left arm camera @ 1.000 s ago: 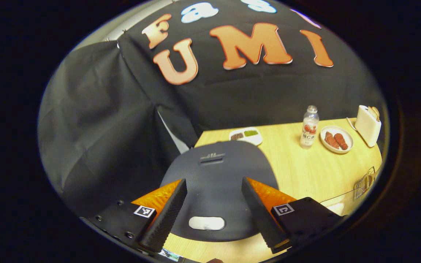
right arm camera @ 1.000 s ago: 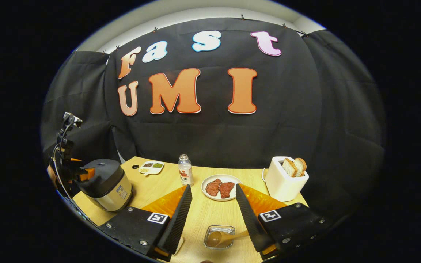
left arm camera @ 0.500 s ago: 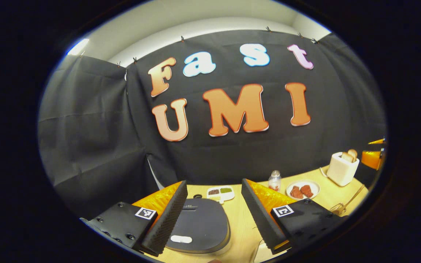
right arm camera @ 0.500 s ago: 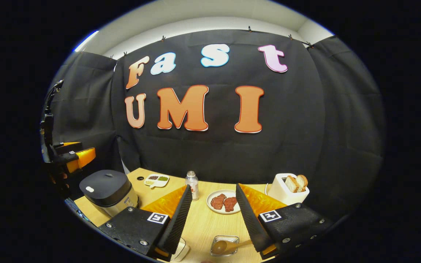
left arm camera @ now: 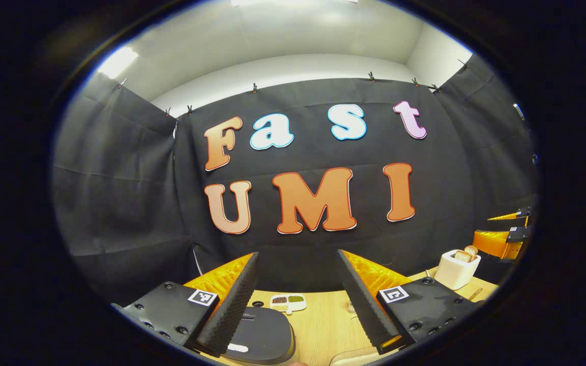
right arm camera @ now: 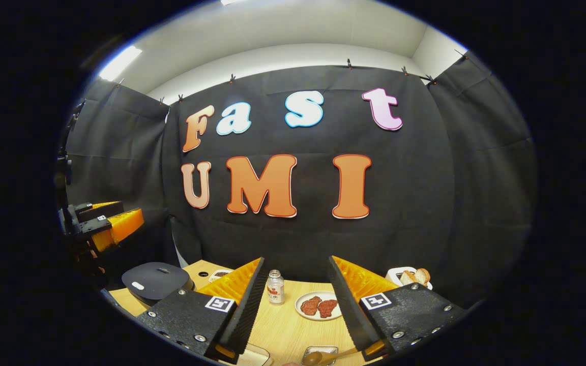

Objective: Close the left gripper, press the button to open the rice cooker; take a wooden spoon from the chopstick holder with the right hand, scoop a spoonful of rice and pour it into the rice cooker, then put the wooden spoon back into the chopstick holder.

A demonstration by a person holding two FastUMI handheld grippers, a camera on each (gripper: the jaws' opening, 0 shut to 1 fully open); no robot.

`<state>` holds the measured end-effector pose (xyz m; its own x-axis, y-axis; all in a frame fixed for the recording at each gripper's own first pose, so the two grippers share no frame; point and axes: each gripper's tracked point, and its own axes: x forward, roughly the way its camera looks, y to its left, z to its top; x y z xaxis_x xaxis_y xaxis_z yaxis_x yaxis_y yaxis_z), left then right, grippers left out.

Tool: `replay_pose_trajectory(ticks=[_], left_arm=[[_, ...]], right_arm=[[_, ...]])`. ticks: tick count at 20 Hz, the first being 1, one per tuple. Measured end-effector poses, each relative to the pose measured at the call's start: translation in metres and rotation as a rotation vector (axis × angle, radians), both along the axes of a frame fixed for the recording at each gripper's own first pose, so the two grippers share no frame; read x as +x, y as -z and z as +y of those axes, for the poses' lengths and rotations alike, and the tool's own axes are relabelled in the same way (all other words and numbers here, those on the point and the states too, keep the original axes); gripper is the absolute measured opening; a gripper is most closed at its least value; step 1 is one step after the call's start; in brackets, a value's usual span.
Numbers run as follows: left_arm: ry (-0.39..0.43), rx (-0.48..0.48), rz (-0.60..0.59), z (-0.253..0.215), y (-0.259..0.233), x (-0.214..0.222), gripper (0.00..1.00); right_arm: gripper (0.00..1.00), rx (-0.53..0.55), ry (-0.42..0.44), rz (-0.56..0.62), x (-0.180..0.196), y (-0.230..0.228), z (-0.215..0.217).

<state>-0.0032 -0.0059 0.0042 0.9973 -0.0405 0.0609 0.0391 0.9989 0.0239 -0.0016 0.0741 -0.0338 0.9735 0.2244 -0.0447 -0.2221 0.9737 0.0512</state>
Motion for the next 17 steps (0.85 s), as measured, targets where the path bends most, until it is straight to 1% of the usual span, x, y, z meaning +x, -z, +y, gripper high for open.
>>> replay_pose_trajectory(ticks=[1,2,3,4,5,6,7,8,9,11,14,15,17], left_arm=[[-0.003,0.005,-0.011,0.000,-0.002,0.001,0.92],[-0.015,0.020,-0.022,0.002,-0.003,0.001,0.93],[-0.028,0.033,-0.023,0.003,-0.001,-0.001,0.93],[-0.033,0.042,-0.024,0.003,0.000,-0.002,0.94],[-0.031,0.044,-0.025,0.000,-0.001,-0.005,0.95],[-0.024,0.039,-0.031,-0.002,-0.004,-0.007,0.95],[-0.009,0.027,-0.029,-0.005,-0.005,-0.006,0.96],[-0.003,0.011,-0.030,-0.005,-0.008,-0.006,0.96],[-0.004,0.000,-0.030,-0.002,-0.011,-0.005,0.97],[-0.012,-0.004,-0.040,0.003,-0.018,-0.005,0.98],[-0.013,0.012,-0.055,0.003,-0.026,-0.008,1.00],[-0.003,0.020,-0.056,0.000,-0.026,-0.009,1.00],[-0.006,0.034,-0.067,0.002,-0.030,-0.008,1.00]], right_arm=[[0.82,-0.002,0.006,-0.008,0.000,0.000,0.000],[0.77,0.005,0.011,-0.022,0.000,-0.003,0.000],[0.78,0.010,0.015,-0.034,0.001,-0.006,-0.001],[0.74,0.012,0.022,-0.043,0.001,-0.008,-0.001],[0.78,0.012,0.024,-0.053,0.001,-0.010,-0.003],[0.78,0.012,0.026,-0.061,0.001,-0.012,-0.004],[0.84,0.015,0.031,-0.067,0.001,-0.015,-0.008],[0.87,0.021,0.036,-0.066,0.001,-0.017,-0.010],[0.83,0.028,0.041,-0.065,0.001,-0.018,-0.009],[0.86,0.046,0.039,-0.073,0.000,-0.024,-0.010],[0.86,0.046,0.034,-0.096,-0.002,-0.033,-0.011],[0.86,0.040,0.039,-0.098,-0.003,-0.033,-0.011],[0.87,0.034,0.046,-0.094,-0.005,-0.029,-0.011]])
